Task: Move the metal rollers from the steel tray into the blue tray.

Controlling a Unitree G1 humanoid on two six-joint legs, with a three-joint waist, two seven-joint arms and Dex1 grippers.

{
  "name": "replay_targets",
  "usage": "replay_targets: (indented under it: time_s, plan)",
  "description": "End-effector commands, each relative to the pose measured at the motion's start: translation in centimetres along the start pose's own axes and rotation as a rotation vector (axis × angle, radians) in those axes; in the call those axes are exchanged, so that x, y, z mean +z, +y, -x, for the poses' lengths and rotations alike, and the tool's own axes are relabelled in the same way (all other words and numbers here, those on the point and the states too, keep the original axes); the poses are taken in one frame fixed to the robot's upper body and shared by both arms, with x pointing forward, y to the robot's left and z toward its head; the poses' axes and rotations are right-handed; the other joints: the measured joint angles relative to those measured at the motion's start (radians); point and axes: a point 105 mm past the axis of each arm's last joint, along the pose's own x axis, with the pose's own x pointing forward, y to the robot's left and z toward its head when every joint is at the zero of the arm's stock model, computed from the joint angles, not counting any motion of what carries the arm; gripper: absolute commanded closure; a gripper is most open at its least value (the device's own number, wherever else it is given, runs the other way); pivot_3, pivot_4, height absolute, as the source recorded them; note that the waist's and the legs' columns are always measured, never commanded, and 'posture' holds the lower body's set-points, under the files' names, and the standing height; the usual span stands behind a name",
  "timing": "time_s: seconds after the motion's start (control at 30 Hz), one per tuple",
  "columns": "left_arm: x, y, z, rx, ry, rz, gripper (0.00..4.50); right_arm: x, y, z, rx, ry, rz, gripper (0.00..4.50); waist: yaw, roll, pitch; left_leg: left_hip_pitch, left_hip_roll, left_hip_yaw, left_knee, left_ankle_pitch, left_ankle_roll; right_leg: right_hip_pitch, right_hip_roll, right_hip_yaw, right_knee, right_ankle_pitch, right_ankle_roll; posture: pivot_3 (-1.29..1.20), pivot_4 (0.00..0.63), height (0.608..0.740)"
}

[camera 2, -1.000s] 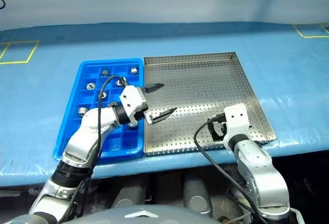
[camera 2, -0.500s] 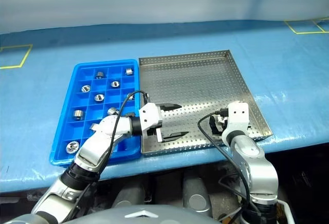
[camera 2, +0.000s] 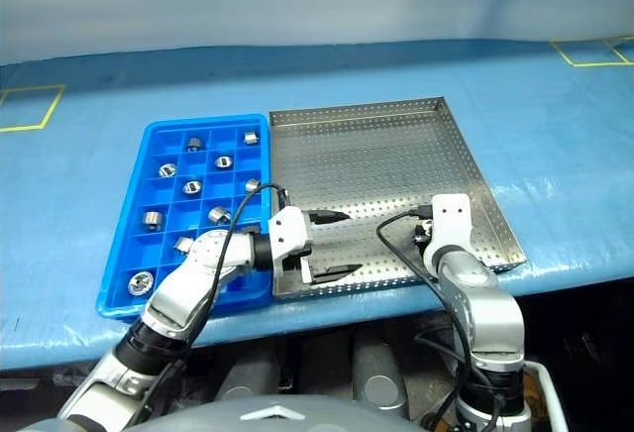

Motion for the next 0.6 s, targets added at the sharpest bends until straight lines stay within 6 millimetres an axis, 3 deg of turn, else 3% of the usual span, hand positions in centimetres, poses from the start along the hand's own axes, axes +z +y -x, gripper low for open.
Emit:
replay_targets:
  time_s: [0.03, 0.13, 0.23, 0.37, 0.6]
  plan:
    - [2.6, 1.4, 0.9, 0.093, -0.097, -0.046, 0.0, 5.7, 1.9, 1.3, 0.067, -0.21, 0.042, 2.78, -0.001, 0.0, 0.0, 0.0, 0.0, 0.0, 0.0, 0.0, 0.0, 0.0, 0.0, 0.0, 0.0, 0.0, 0.0, -0.09, 0.15, 0.74]
    - [4.0, 3.2, 2.5, 0.214, -0.141, -0.06, 0.0, 8.9, 4.6, 1.7, 0.176, -0.308, 0.083, 2.78, 0.0, 0.0, 0.0, 0.0, 0.0, 0.0, 0.0, 0.0, 0.0, 0.0, 0.001, 0.0, 0.0, 0.002, 0.004, -0.06, 0.15, 0.74]
    - [4.7, 4.2, 4.4, 0.3, -0.153, -0.096, 0.0, 10.0, 7.2, 1.7, 0.281, -0.336, 0.142, 2.78, 0.009, 0.0, 0.0, 0.0, 0.0, -0.002, -0.001, 0.0, 0.0, 0.0, 0.001, -0.002, 0.0, 0.002, 0.004, -0.03, 0.15, 0.74]
    - [5.3, 5.1, 8.8, 0.447, -0.139, -0.128, 0.0, 11.3, 11.9, 1.6, 0.481, -0.384, 0.232, 2.78, 0.016, 0.0, 0.001, -0.001, -0.001, -0.003, -0.004, 0.0, 0.0, -0.001, 0.0, -0.002, -0.001, 0.004, -0.001, 0.07, 0.15, 0.74]
    - [4.2, 3.1, 13.3, 0.583, -0.08, -0.082, 0.0, 13.0, 18.6, 3.6, 0.79, -0.502, 0.375, 2.78, 0.065, 0.0, 0.001, -0.001, 0.0, -0.004, -0.007, 0.0, -0.002, -0.003, 0.0, -0.003, -0.002, 0.003, -0.003, 0.2, 0.15, 0.74]
